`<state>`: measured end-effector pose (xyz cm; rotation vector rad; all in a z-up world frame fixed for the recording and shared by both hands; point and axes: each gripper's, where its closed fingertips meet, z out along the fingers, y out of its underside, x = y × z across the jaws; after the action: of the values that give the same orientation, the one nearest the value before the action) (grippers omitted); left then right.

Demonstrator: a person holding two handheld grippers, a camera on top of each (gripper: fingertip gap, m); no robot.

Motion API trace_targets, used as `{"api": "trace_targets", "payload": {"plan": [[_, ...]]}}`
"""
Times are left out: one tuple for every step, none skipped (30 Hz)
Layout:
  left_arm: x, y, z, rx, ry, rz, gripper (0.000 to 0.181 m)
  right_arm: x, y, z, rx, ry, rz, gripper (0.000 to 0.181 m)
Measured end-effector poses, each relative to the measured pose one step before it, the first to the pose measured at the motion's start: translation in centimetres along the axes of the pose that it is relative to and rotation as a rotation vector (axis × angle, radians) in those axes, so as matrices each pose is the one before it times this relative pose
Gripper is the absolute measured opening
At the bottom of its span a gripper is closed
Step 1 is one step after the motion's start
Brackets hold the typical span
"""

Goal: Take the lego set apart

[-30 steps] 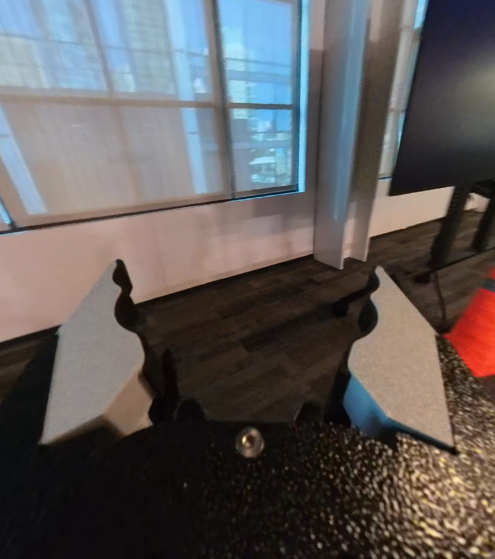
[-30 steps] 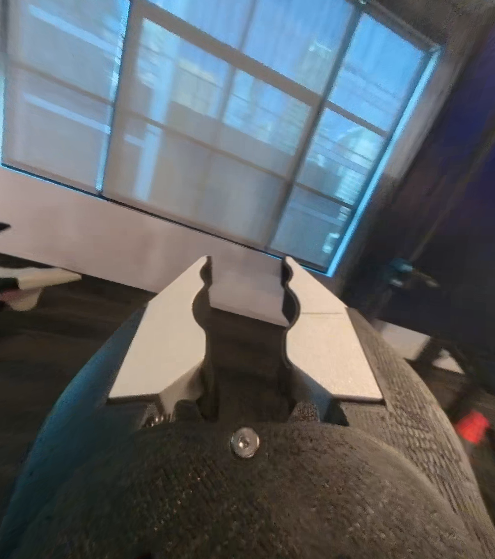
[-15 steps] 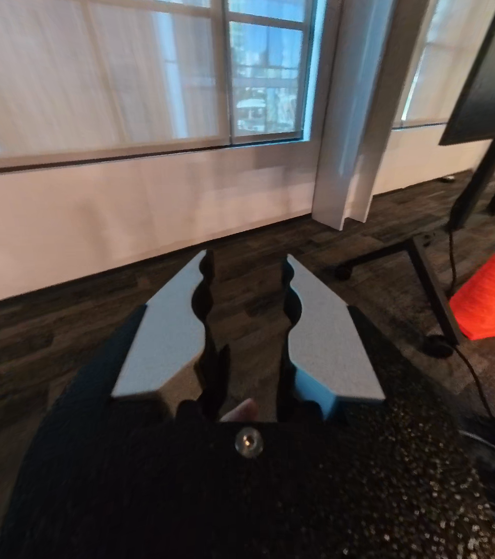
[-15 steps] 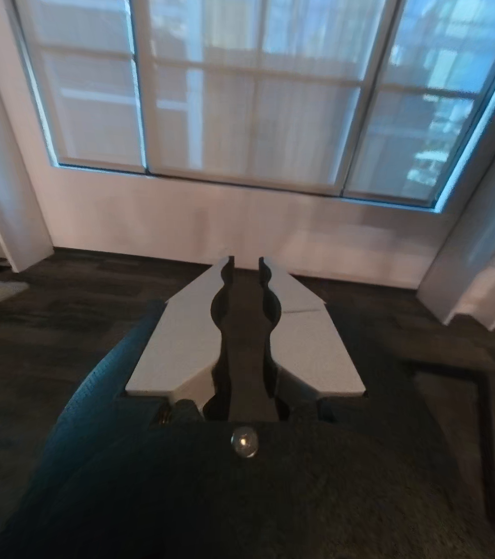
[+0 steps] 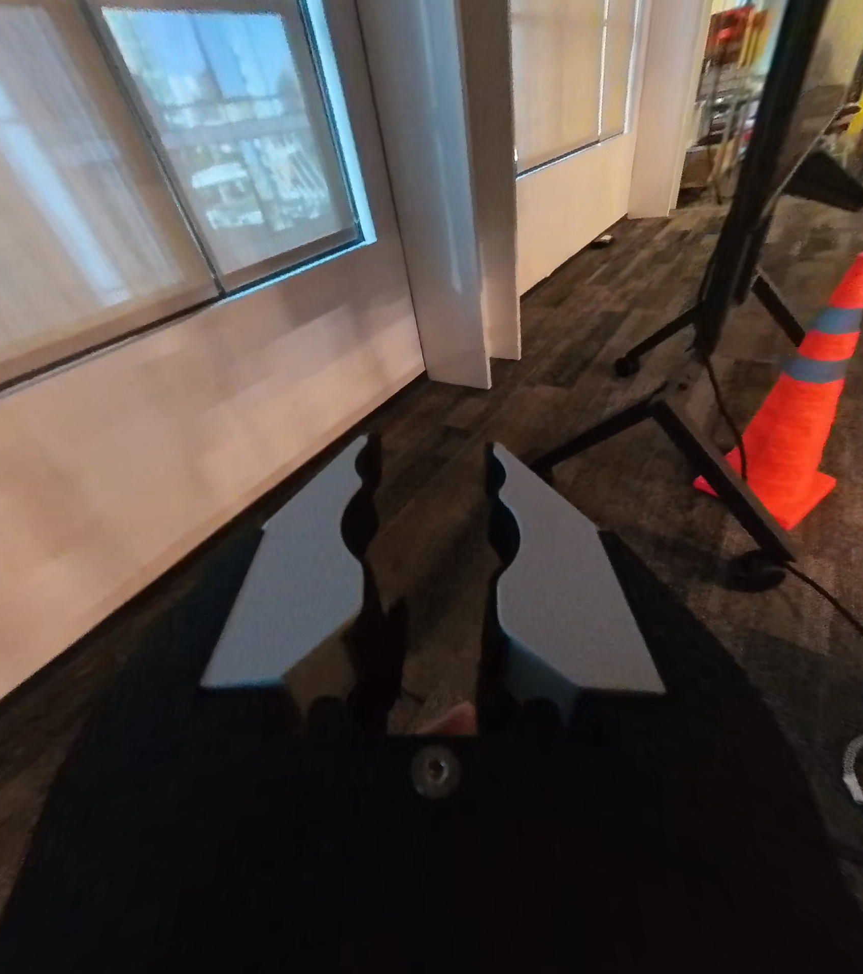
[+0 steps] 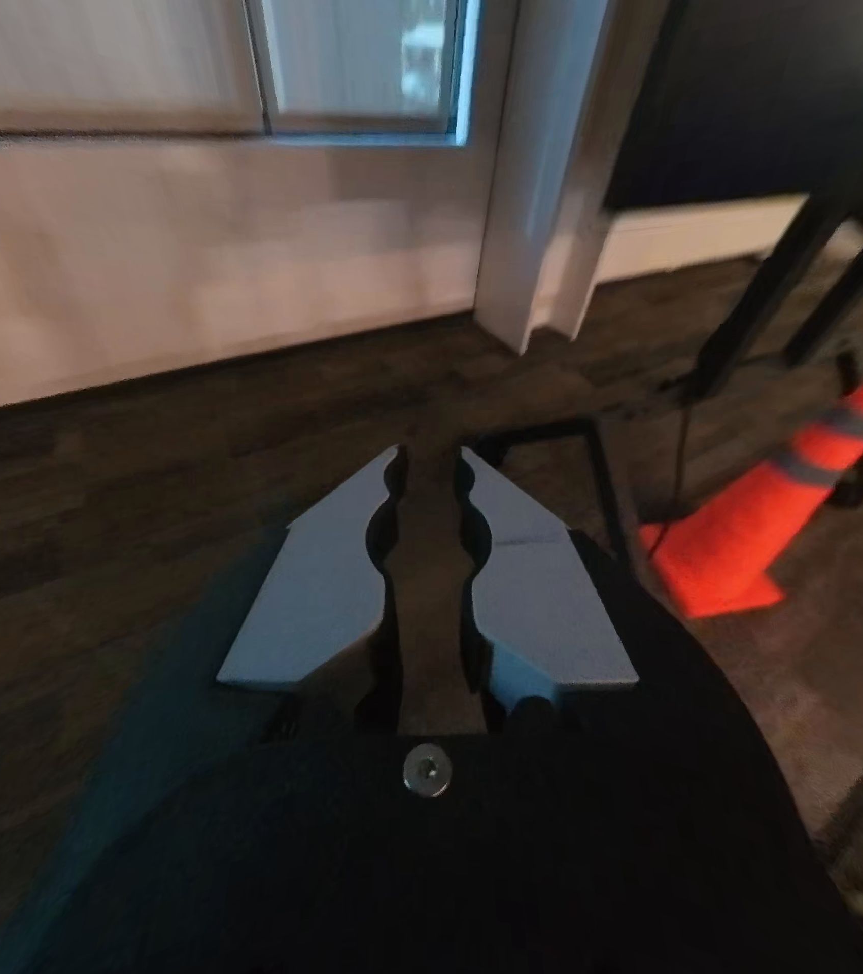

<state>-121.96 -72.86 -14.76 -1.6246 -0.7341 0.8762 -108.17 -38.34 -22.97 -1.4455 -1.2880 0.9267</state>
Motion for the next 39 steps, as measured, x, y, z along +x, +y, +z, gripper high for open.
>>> {"api": "trace_targets", "payload": {"plan": [[-0.749, 1.305, 0.506, -0.0173, -0.0083, -0.0216, 0.038, -1.342, 2.328, 1.598, -0.0449, -0.0348, 0.0277, 0.018], [-0.731, 1.61, 0.155, -0.0213, -0.0117, -0.0241, 0.038, -1.359, 2.625, 1.732, -0.0498, -0.0329, 0.0172, 0.019], [-0.543, 1.775, -0.089, -0.0246, -0.013, -0.0213, 0.039, -1.308, 2.845, 2.019, -0.0506, -0.0265, 0.0046, 0.021], [-0.695, 1.925, -0.038, -0.0259, -0.0164, -0.0191, 0.039, -1.328, 2.971, 2.138, -0.0491, -0.0259, -0.0052, 0.022], [-0.712, 2.092, -0.094, -0.0297, -0.0151, -0.0195, 0.039, -1.319, 3.009, 2.37, -0.0493, -0.025, -0.0116, 0.023], [-0.681, 2.228, -0.088, -0.0357, -0.0123, -0.0167, 0.039, -1.365, 3.096, 2.492, -0.0465, -0.0265, -0.0156, 0.025], [-0.685, 2.333, -0.03, -0.0373, -0.012, -0.0132, 0.039, -1.326, 3.064, 2.715, -0.0408, -0.0262, -0.017, 0.025], [-0.725, 2.345, 0.073, -0.0342, -0.012, -0.0119, 0.039, -1.184, 3.071, 2.965, -0.0387, -0.0208, -0.0119, 0.026], [-0.694, 2.387, 0.351, -0.0329, -0.0036, -0.0074, 0.038, -1.18, 3.17, 3.041, -0.0455, -0.0206, 0.0044, 0.027], [-0.645, 2.374, 0.449, -0.0326, -0.0025, -0.0042, 0.037, -1.079, 3.003, 3.214, -0.0399, -0.0206, 0.0209, 0.027], [-0.687, 2.316, 0.65, -0.029, -0.0039, -0.0031, 0.037, -0.798, 2.729, 3.321, -0.0288, -0.0081, 0.0249, 0.026], [-0.739, 2.211, 0.781, -0.0268, -0.0058, -0.0047, 0.036, -0.599, 2.644, 3.484, -0.0292, -0.0025, 0.0159, 0.027], [-0.793, 2.164, 0.904, -0.0262, -0.0065, -0.0102, 0.035, -0.472, 2.517, 3.518, -0.0306, -0.0002, 0.0166, 0.027], [-0.586, 2.048, 0.954, -0.0274, 0.0079, -0.0101, 0.035, -0.417, 2.285, 3.568, -0.0213, 0.002, 0.0225, 0.027], [-0.595, 1.952, 1.341, -0.034, 0.0224, -0.004, 0.034, -0.376, 2.197, 3.527, -0.0236, 0.0012, 0.0187, 0.026], [-0.464, 1.979, 1.009, -0.0408, 0.0216, 0.002, 0.032, -0.507, 2.184, 3.507, -0.0292, -0.004, 0.0121, 0.025], [-0.698, 1.898, 0.949, -0.0394, 0.0138, 0.0034, 0.033, -0.483, 1.986, 3.347, -0.0248, -0.0035, 0.0045, 0.025], [-0.675, 1.675, 0.764, -0.0323, 0.0057, -0.0041, 0.033, -0.424, 1.819, 3.189, -0.0235, 0.0012, -0.0012, 0.024], [-0.795, 1.459, 0.702, -0.0229, 0.0032, -0.0116, 0.033, -0.28, 1.705, 2.918, -0.0289, 0.0079, -0.0055, 0.022], [-0.486, 1.158, 0.643, -0.0171, 0.0154, -0.006, 0.032, -0.177, 1.383, 2.627, -0.0223, 0.0149, -0.0039, 0.021], [-0.304, 1.046, 0.645, -0.019, 0.0277, 0.0093, 0.032, -0.099, 0.993, 2.233, -0.0093, 0.0141, 0.0043, 0.022], [-0.311, 0.934, 0.672, -0.0247, 0.0191, 0.0158, 0.031, 0.08, 0.799, 1.879, -0.0076, 0.0195, 0.0153, 0.02], [-0.397, 0.738, 0.638, -0.0221, 0.0077, 0.0111, 0.03, 0.153, 0.657, 1.658, -0.0054, 0.0224, 0.0227, 0.02], [-0.342, 0.648, 0.483, -0.013, 0.0128, 0.006, 0.03, -0.007, 0.561, 1.294, -0.003, 0.0067, 0.0252, 0.02], [-0.099, 0.414, 0.405, -0.0095, 0.0165, 0.0036, 0.03, -0.109, 0.458, 1.047, -0.0019, 0.0017, 0.0179, 0.02], [-0.117, 0.353, 0.287, -0.0075, 0.009, 0.0045, 0.029, -0.045, 0.231, 0.845, 0.0089, 0.0088, 0.0068, 0.021], [-0.14, 0.373, 0.186, -0.0071, 0.0052, 0.0091, 0.028, -0.167, 0.14, 0.805, 0.009, 0.0029, 0.0019, 0.02], [-0.039, 0.35, 0.094, -0.0093, 0.0061, 0.0125, 0.028, -0.196, 0.135, 0.63, 0.0014, -0.002, -0.0005, 0.02], [0.036, 0.332, 0.039, -0.0097, 0.0067, 0.0145, 0.027, -0.078, 0.071, 0.505, 0.0012, 0.0043, -0.0056, 0.02], [0.044, 0.312, 0.044, -0.0094, 0.0064, 0.0154, 0.026, 0.241, 0.077, 0.413, -0.0041, 0.0226, -0.0067, 0.021], [0.045, 0.252, 0.106, -0.0082, 0.0048, 0.0128, 0.026, 0.164, 0.096, 0.353, -0.0058, 0.0136, 0.0035, 0.021], [-0.043, 0.387, 0.0, -0.0052, 0.0038, 0.0056, 0.025, 0.062, 0.204, 0.365, -0.0124, 0.0019, 0.0103, 0.019], [0.01, 0.107, 0.107, -0.0011, 0.0048, -0.0009, 0.025, 0.248, 0.3, 0.24, -0.0175, 0.0135, 0.0046, 0.019], [0.019, 0.048, 0.112, 0.0022, 0.0056, -0.0056, 0.025, 0.053, 0.25, 0.151, -0.0091, 0.0024, 0.0017, 0.019], [0.01, 0.012, 0.118, 0.004, 0.0065, -0.0067, 0.025, -0.305, 0.191, 0.152, -0.0058, -0.0184, 0.001, 0.019], [0.029, 0.02, 0.108, 0.0026, 0.0057, -0.0047, 0.025, -0.34, 0.148, 0.074, -0.0029, -0.0163, -0.0055, 0.02], [-0.037, 0.023, 0.112, 0.0014, 0.0019, -0.0014, 0.025, -0.22, 0.13, 0.047, -0.0026, -0.0068, -0.0101, 0.02], [-0.005, 0.055, 0.093, 0.0012, -0.0008, 0.001, 0.025, -0.065, 0.165, 0.075, -0.0066, -0.0001, -0.0043, 0.02], [0.036, 0.011, 0.044, 0.0025, 0.0023, 0.0007, 0.025, -0.033, 0.219, 0.109, -0.0091, -0.0015, 0.0075, 0.02]]}}
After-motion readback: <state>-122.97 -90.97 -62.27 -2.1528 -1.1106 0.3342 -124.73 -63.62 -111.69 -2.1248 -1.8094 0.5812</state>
